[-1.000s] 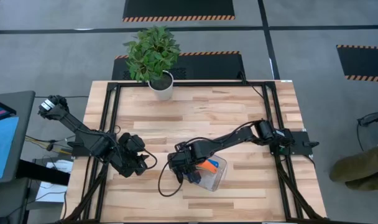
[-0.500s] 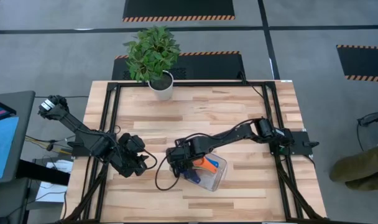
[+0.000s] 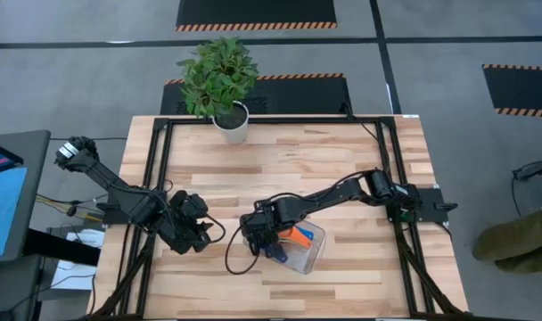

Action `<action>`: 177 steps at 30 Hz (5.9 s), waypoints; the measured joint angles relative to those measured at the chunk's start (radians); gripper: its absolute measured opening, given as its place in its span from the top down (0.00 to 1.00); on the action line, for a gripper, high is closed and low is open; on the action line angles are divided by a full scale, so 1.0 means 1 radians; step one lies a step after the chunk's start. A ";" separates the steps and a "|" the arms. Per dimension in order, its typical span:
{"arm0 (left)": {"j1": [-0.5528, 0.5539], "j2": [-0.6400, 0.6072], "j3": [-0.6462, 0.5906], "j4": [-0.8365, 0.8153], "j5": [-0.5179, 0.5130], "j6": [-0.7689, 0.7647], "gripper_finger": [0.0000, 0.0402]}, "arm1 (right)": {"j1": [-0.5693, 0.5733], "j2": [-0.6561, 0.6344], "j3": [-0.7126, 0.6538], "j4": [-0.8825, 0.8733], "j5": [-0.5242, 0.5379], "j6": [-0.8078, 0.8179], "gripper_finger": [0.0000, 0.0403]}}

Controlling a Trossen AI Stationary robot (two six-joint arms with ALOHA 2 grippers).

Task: Nest measuring cups in basket
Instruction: Stack the dark blue measuring cup on top of the orange measuring cup

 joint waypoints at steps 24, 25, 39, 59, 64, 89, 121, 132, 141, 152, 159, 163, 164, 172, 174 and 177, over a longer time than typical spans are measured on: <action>0.000 0.000 0.000 0.000 0.009 0.023 0.61 | 0.020 -0.004 -0.026 0.028 0.004 0.031 0.66; 0.000 0.000 0.000 0.000 0.009 0.025 0.61 | 0.021 -0.004 -0.026 0.028 0.002 0.037 0.67; 0.000 0.000 0.000 0.000 0.027 0.026 0.61 | 0.026 -0.003 -0.027 0.049 0.006 0.104 0.65; 0.000 0.000 0.000 0.000 0.030 0.033 0.61 | 0.038 0.005 -0.019 0.007 -0.008 0.216 0.61; 0.000 0.000 0.000 0.001 0.029 0.033 0.61 | 0.028 0.004 -0.020 0.011 0.005 0.213 0.62; 0.000 0.000 0.000 0.002 0.028 0.031 0.61 | 0.030 0.001 0.034 -0.088 0.080 0.212 0.65; 0.000 0.000 0.000 0.000 0.028 0.040 0.61 | 0.012 -0.003 -0.044 0.040 0.057 0.238 0.65; 0.000 0.000 0.000 0.000 0.028 0.039 0.61 | 0.012 0.000 -0.029 0.009 0.056 0.241 0.66; 0.000 0.000 0.000 0.000 0.028 0.040 0.61 | 0.012 -0.025 -0.027 -0.024 0.053 0.290 0.65; 0.000 0.000 0.000 0.000 0.026 0.039 0.61 | 0.005 -0.021 -0.041 -0.020 0.074 0.287 0.67; 0.000 0.000 0.000 0.000 0.025 0.040 0.61 | 0.004 -0.021 -0.046 0.002 0.094 0.295 0.65; 0.000 0.000 0.000 0.000 0.025 0.040 0.61 | 0.000 -0.020 -0.046 0.010 0.091 0.295 0.67; 0.000 0.000 0.000 0.000 0.025 0.039 0.61 | 0.000 -0.020 -0.046 0.009 0.087 0.295 0.67; 0.000 0.000 0.000 0.000 0.025 0.039 0.61 | 0.000 -0.018 -0.046 0.032 0.069 0.291 0.68; 0.000 0.000 0.000 0.000 0.025 0.039 0.61 | 0.001 -0.014 -0.049 0.026 0.050 0.291 0.68; 0.000 0.000 0.000 0.000 0.025 0.038 0.61 | 0.004 -0.014 -0.048 0.032 0.030 0.291 0.68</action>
